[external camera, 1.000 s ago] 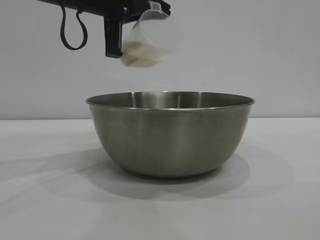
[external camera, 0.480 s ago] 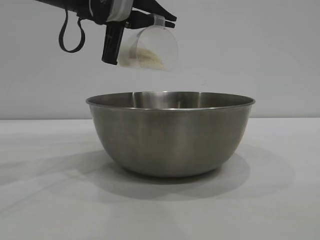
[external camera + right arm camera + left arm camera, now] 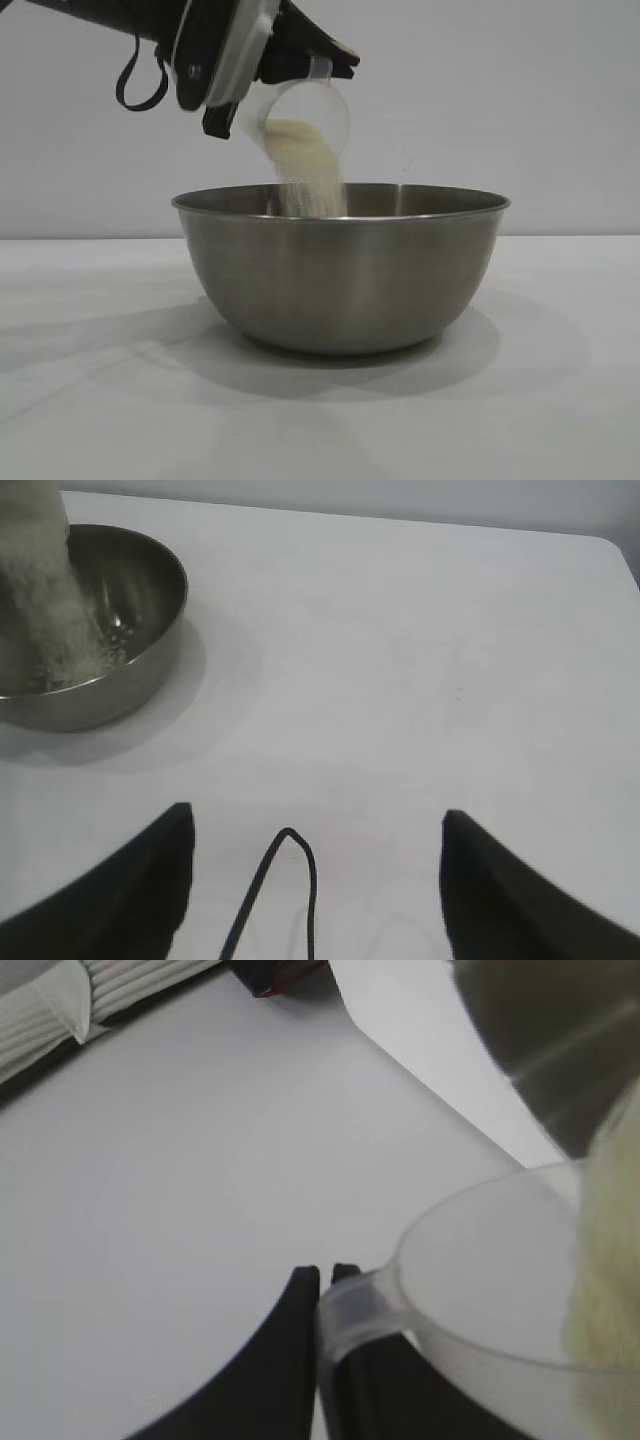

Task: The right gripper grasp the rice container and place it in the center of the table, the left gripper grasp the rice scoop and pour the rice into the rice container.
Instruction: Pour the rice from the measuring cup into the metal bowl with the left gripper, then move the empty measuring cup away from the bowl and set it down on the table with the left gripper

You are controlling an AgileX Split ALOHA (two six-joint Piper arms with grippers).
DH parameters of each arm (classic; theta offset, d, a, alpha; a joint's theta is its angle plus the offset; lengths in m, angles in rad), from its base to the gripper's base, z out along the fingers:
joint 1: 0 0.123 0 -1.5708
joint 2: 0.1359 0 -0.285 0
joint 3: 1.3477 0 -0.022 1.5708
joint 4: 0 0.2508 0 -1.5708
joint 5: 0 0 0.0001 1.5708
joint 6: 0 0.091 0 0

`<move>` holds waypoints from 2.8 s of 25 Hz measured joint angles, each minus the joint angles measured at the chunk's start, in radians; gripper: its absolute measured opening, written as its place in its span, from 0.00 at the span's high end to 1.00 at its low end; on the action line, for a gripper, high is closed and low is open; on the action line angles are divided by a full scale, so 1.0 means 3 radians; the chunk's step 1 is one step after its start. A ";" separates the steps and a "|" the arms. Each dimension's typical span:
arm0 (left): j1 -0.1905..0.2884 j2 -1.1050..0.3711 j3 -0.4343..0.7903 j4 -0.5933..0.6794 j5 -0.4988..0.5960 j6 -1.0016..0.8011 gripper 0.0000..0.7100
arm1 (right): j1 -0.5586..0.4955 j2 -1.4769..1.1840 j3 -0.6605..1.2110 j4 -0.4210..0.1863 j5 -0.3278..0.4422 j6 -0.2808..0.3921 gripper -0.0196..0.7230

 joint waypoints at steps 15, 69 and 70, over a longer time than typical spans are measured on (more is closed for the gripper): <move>0.0000 0.0005 0.0000 0.0122 -0.0153 0.1342 1.00 | 0.0000 0.0000 0.0000 0.0000 0.0000 0.0000 0.37; 0.0000 -0.0042 0.1333 -0.4283 -0.0848 -0.5211 1.00 | 0.0000 0.0000 0.0000 0.0000 0.0000 0.0000 0.37; 0.0000 -0.0048 0.1381 -0.4337 -0.0848 -0.5211 1.00 | 0.0000 0.0000 0.0000 0.0000 0.0000 0.0000 0.37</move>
